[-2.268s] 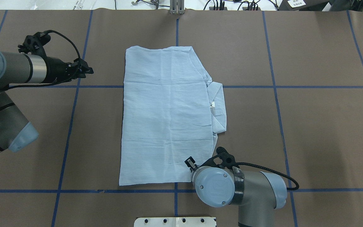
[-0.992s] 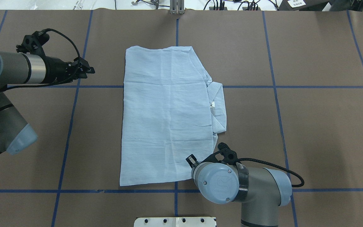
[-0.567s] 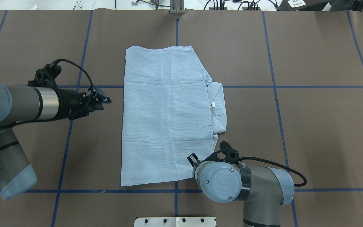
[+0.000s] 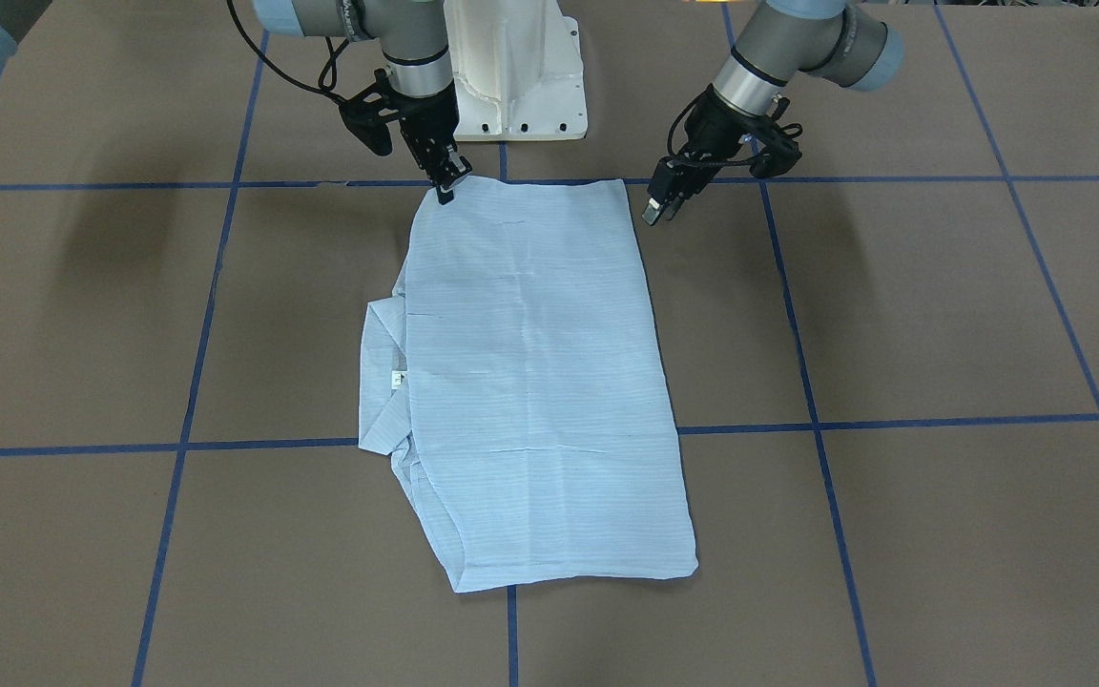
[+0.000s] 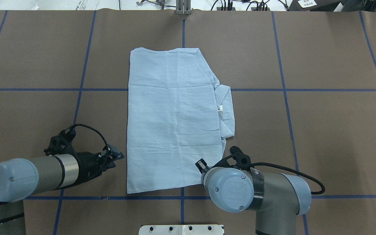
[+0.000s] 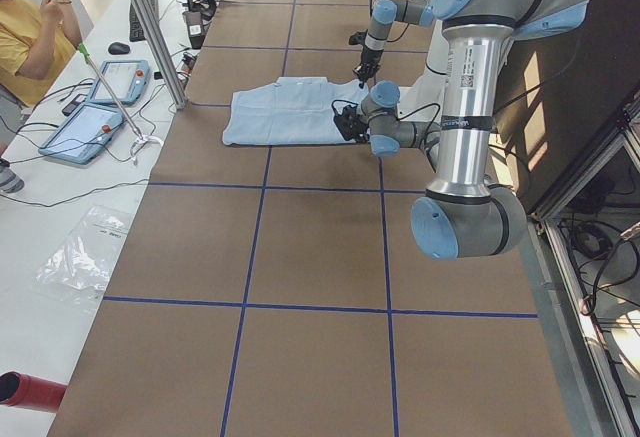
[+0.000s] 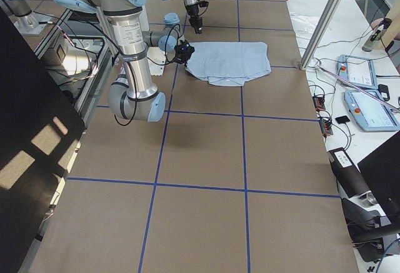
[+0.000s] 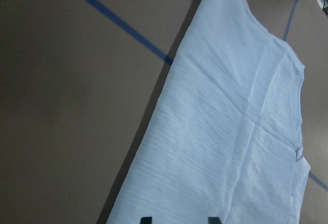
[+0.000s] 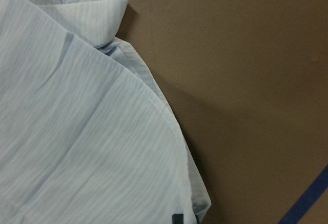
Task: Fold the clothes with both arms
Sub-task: 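Move the left gripper to the shirt's other near corner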
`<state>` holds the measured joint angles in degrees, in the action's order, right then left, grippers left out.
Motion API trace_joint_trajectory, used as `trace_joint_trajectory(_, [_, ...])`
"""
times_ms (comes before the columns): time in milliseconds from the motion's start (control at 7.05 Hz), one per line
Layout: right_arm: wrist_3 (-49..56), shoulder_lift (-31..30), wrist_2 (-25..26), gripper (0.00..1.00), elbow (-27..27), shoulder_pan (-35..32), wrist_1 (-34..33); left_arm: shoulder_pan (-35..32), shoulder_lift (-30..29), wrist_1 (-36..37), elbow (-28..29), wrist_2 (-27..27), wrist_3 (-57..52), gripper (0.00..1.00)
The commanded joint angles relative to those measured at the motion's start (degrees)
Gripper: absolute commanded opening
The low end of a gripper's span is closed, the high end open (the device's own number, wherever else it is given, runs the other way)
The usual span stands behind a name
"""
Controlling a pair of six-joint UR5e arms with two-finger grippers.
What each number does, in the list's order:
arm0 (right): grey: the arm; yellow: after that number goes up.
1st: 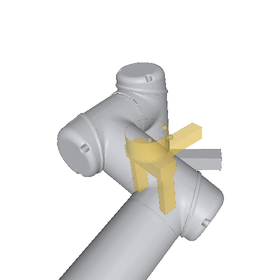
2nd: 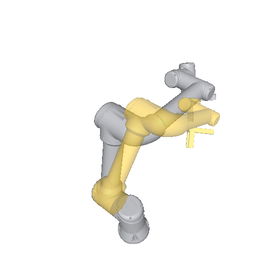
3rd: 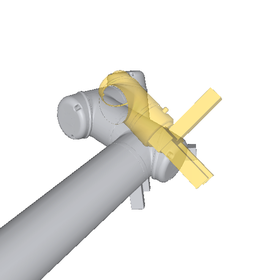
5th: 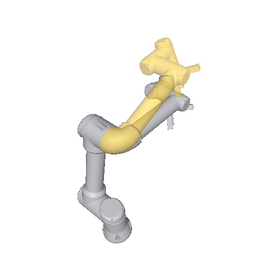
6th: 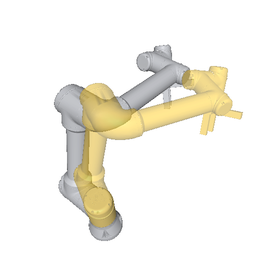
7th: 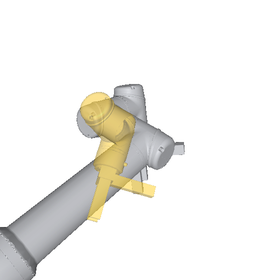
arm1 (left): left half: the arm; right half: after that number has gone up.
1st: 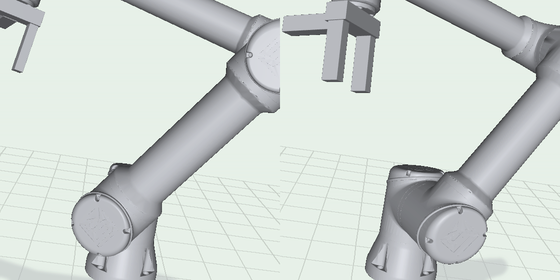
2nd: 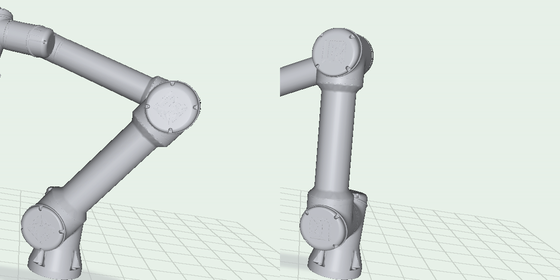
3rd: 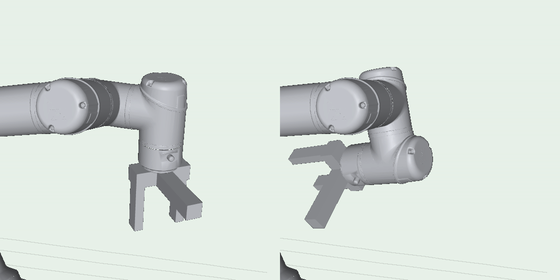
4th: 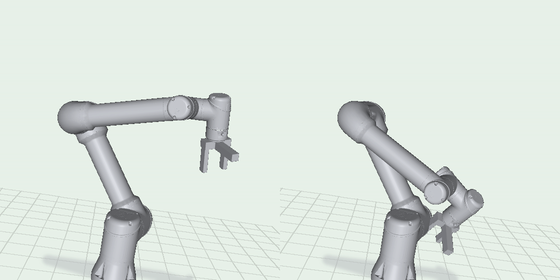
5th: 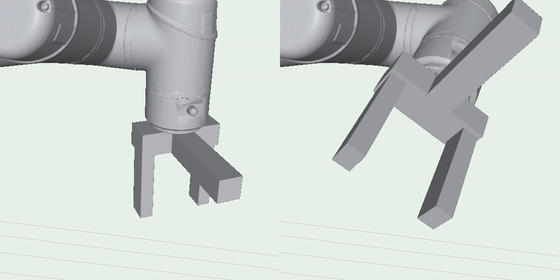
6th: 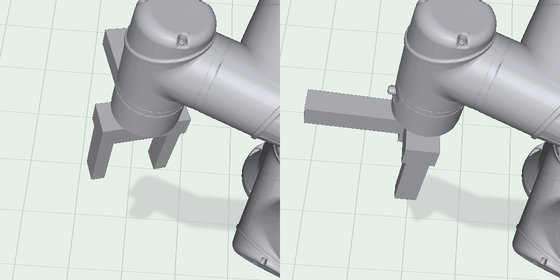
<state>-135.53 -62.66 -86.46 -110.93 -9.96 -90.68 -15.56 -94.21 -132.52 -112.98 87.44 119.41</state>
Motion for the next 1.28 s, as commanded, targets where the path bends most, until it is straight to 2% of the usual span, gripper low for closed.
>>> trace_joint_trajectory(0, [0.00, 0.08, 0.07, 0.00, -0.07, 0.12, -0.20, 4.22, -1.50, 3.31, 0.47, -1.92, 2.58, 0.50])
trace_joint_trajectory(567, [0.00, -0.01, 0.15, 0.00, 0.02, 0.56, -0.20, 8.08, -2.47, 4.99, 0.65, -2.27, 4.69, 0.51])
trace_joint_trajectory(1134, [0.00, -0.10, 0.24, 0.00, 0.19, 0.65, -0.20, 9.05, -2.73, 5.16, 1.09, -2.18, 4.61, 0.54])
